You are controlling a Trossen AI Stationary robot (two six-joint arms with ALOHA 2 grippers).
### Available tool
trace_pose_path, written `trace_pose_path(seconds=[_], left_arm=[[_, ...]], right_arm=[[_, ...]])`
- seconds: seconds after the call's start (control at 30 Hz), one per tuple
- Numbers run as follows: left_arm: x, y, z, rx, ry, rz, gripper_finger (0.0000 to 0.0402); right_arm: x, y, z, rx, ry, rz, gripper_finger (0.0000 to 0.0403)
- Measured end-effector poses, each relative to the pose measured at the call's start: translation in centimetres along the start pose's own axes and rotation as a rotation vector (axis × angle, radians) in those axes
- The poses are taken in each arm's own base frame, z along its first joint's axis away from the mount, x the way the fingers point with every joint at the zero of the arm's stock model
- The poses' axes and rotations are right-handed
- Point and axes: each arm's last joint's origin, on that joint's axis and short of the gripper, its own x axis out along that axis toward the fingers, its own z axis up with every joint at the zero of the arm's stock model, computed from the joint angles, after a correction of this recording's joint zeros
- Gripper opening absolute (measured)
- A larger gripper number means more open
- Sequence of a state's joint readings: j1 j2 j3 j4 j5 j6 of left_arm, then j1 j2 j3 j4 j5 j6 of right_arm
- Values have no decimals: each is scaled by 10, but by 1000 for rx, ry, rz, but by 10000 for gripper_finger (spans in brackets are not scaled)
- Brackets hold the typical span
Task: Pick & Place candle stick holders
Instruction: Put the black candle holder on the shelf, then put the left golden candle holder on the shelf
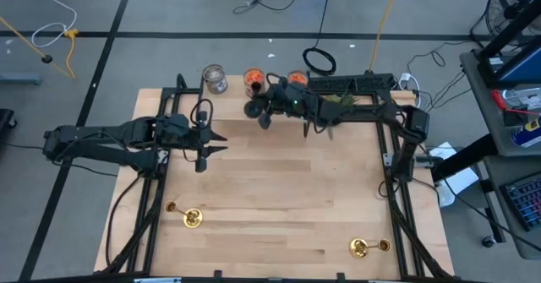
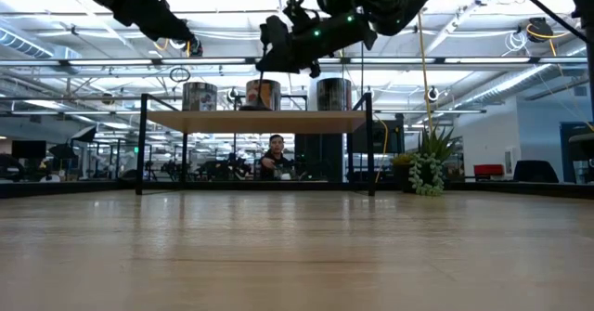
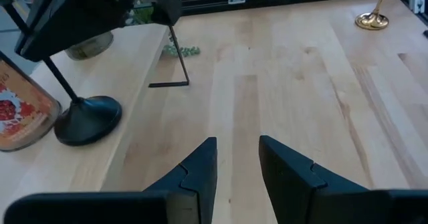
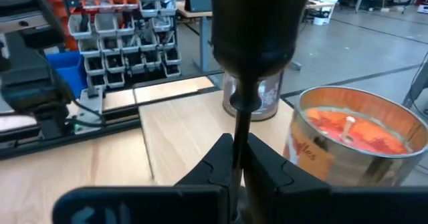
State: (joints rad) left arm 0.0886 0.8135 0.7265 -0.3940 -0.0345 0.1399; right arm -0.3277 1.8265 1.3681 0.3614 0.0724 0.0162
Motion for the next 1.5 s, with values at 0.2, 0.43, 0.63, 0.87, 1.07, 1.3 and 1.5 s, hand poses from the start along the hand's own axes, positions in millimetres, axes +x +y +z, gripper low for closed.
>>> trace_pose_path(seconds=[0.2,0.43,0.63,0.87,1.07,1.3,1.5], left_arm=[[0,0,0,8,-2,-6,118],[0,0,0,8,-2,-7,118],[0,0,0,9,0,-7,118],[-18,-1,-8,-89,37,-10,118],[-42,-2,-17,-126,50,-40,118],[-47,-10,-36,-140,211,-214,118],[-48,-23,-33,-1,175,-461,118]], right_arm=[[1,-4,0,1,-6,11,25],[1,-5,2,-57,-34,8,77],[1,-3,2,-129,-36,10,110],[-18,-1,17,-147,9,15,129],[-39,7,16,-142,52,42,126],[-61,29,2,-166,73,111,125],[-76,43,-9,-202,36,156,125]])
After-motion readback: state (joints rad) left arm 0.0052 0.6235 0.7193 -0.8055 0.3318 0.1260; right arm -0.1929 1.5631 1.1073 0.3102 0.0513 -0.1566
